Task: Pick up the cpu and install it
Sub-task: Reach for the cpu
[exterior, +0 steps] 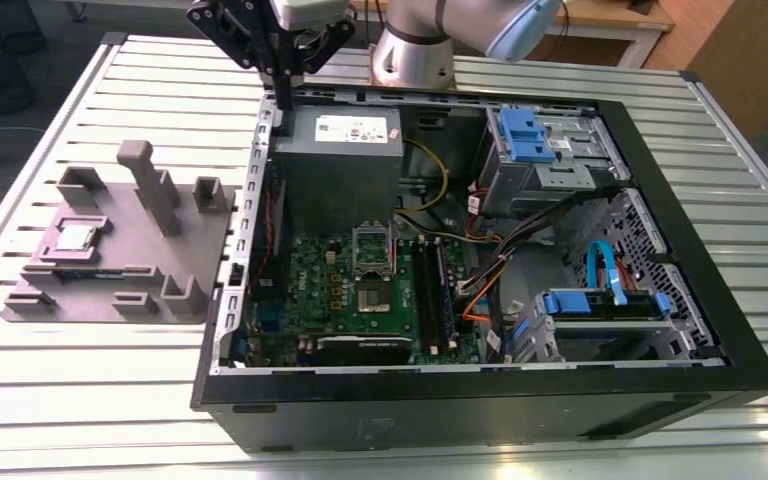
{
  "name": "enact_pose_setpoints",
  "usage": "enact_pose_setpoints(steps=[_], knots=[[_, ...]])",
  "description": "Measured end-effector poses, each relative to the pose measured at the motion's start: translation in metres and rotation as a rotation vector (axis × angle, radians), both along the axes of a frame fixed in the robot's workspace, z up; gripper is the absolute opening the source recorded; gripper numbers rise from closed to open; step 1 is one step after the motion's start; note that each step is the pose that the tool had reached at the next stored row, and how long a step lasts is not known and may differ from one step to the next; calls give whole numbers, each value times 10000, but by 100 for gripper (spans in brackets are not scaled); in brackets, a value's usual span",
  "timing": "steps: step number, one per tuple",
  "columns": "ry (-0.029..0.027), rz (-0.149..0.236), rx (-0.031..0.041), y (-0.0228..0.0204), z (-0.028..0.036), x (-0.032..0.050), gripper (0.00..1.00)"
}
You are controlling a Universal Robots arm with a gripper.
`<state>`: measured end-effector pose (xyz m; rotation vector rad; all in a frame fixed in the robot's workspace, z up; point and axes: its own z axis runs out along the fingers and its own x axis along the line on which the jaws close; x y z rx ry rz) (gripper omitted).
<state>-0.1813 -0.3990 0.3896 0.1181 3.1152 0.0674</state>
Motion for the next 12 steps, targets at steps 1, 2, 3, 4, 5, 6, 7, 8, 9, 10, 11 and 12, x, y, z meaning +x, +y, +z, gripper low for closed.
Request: enact_pose_setpoints(steps=[1,2,3,4,5,6,7,8,9,10,11,12], knots=[[1,0,0,0,-1,-1,11],[2,-1,0,0,-2,-3,11],[3,-1,1,0,-3,-5,11],[3,-1,1,0,-4,-7,11],[4,-1,1,0,-5,-9,11],[6,-1,2,0,-7,-14,11],[6,-1,2,0,-8,-17,11],[7,-1,2,0,-9,-20,11],[9,-1,1,0,-9,-23,11],[9,-1,1,0,-9,-25,11],[10,-1,2,0,-10,-28,11],[10,-1,1,0,-10,-31,11]])
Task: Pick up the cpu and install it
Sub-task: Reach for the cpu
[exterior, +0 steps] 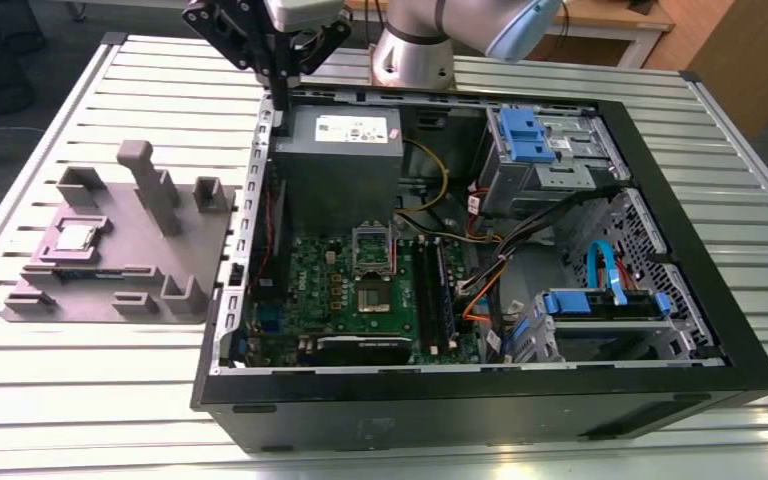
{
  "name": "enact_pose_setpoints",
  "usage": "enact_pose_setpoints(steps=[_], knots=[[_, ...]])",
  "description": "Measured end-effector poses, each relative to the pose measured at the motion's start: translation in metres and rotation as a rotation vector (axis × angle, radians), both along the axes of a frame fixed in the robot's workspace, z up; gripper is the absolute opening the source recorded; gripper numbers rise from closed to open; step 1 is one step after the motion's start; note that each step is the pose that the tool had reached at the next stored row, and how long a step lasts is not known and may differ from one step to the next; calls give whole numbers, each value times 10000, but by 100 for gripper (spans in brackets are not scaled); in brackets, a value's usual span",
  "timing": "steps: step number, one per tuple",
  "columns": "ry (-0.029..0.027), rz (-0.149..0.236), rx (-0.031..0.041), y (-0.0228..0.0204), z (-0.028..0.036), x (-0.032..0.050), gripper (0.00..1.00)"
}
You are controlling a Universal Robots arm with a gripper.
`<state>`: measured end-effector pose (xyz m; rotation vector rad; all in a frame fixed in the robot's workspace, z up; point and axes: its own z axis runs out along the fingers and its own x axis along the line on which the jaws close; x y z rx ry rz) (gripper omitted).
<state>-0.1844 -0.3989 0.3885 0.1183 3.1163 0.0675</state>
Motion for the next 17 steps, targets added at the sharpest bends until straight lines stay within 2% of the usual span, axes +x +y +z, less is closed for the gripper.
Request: enact_pose_setpoints(steps=[17], knots=[[15,1,0,0,-13,-43,11]])
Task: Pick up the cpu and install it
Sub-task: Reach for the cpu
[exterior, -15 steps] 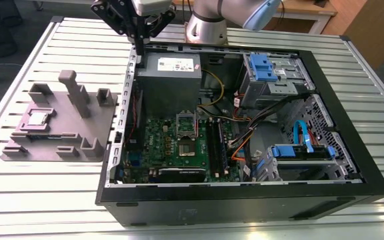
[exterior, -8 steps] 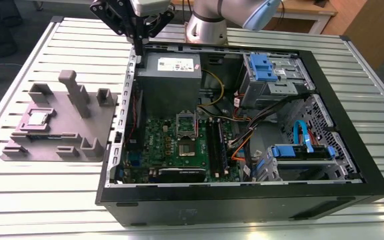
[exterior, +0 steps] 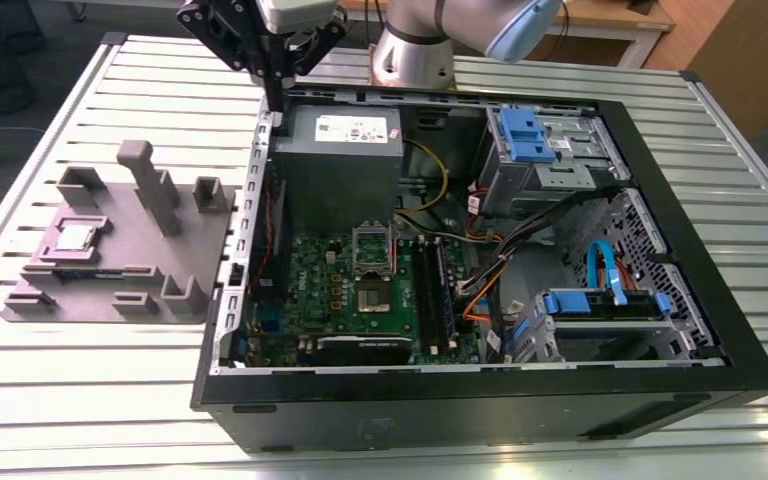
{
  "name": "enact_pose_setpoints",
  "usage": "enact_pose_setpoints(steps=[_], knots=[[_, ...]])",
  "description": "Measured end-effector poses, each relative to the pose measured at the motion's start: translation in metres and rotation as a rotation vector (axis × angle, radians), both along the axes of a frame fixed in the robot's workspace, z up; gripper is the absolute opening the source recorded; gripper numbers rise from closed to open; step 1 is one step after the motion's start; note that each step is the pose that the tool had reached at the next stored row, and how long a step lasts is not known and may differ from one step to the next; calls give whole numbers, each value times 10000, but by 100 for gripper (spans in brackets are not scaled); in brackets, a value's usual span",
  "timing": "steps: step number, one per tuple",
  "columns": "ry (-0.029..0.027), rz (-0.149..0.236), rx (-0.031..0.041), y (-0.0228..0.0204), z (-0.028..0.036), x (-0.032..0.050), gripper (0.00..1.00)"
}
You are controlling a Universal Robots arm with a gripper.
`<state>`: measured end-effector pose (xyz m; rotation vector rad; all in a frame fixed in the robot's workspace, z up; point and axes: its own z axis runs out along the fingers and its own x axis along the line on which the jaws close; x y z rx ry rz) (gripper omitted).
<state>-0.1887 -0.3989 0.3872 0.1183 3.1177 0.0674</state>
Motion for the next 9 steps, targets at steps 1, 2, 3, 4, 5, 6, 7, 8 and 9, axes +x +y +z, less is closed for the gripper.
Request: enact_pose_setpoints(steps=[1,2,3,4,5,6,7,8,9], knots=[[1,-1,0,0,-1,-3,11],[1,0,0,0,-2,-6,11],[3,-1,0,0,-2,-9,11],[3,0,0,0,-3,-12,11],[5,0,0,0,-4,-14,11],[7,0,-1,0,-5,-16,11],[7,0,0,0,-6,-19,11],[8,0,0,0,-7,-21,11],[10,0,0,0,-7,-25,11]])
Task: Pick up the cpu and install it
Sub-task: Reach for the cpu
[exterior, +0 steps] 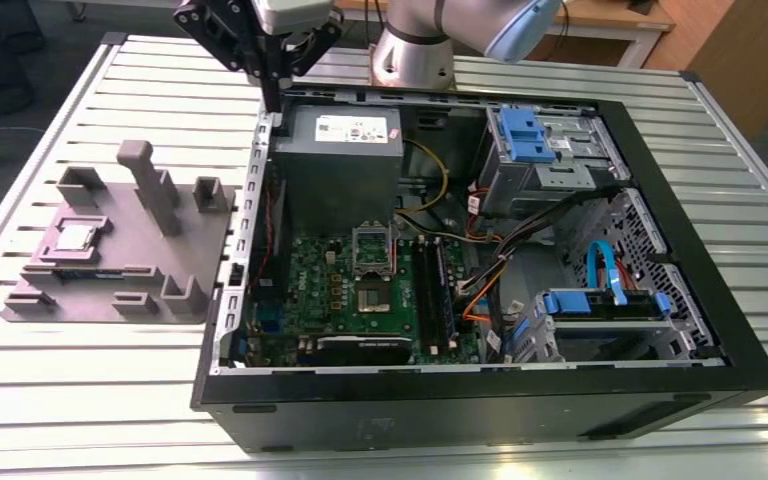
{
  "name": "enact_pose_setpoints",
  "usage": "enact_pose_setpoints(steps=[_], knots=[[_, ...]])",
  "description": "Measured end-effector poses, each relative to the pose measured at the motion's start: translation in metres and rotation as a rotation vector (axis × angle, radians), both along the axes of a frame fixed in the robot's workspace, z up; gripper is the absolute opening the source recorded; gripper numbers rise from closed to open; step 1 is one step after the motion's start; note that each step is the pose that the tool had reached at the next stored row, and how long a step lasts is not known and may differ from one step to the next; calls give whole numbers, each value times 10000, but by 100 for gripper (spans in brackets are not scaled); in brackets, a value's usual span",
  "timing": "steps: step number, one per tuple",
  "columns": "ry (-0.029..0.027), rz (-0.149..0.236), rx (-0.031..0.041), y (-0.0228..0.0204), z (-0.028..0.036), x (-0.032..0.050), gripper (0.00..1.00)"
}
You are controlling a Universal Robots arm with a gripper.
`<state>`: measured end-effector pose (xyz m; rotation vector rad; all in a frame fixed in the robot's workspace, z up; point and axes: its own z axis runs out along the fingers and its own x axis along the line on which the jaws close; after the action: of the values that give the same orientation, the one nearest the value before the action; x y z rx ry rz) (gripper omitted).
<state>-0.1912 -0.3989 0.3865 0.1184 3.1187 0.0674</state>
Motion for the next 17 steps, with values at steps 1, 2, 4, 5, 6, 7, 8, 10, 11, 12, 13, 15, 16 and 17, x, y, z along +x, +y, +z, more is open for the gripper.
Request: enact_pose_setpoints(steps=[1,2,4,5,6,7,8,10,11,12,13,15,16,17], knots=[[1,0,0,0,-1,-3,11],[2,0,0,0,-2,-6,11],[5,0,0,0,-3,-12,11],[6,0,0,0,-4,-14,11],[8,0,0,0,-5,-17,11],[10,0,0,0,-6,-19,11],[11,0,0,0,-7,-21,11],[14,0,0,0,-9,-27,11],[15,0,0,0,-9,-29,11],[17,0,0,0,-10,-32,11],[18,0,0,0,-11,-34,11],[20,0,0,0,-13,-39,11],[22,0,-1,0,-13,-41,11],[23,0,-1,0,-14,-43,11]])
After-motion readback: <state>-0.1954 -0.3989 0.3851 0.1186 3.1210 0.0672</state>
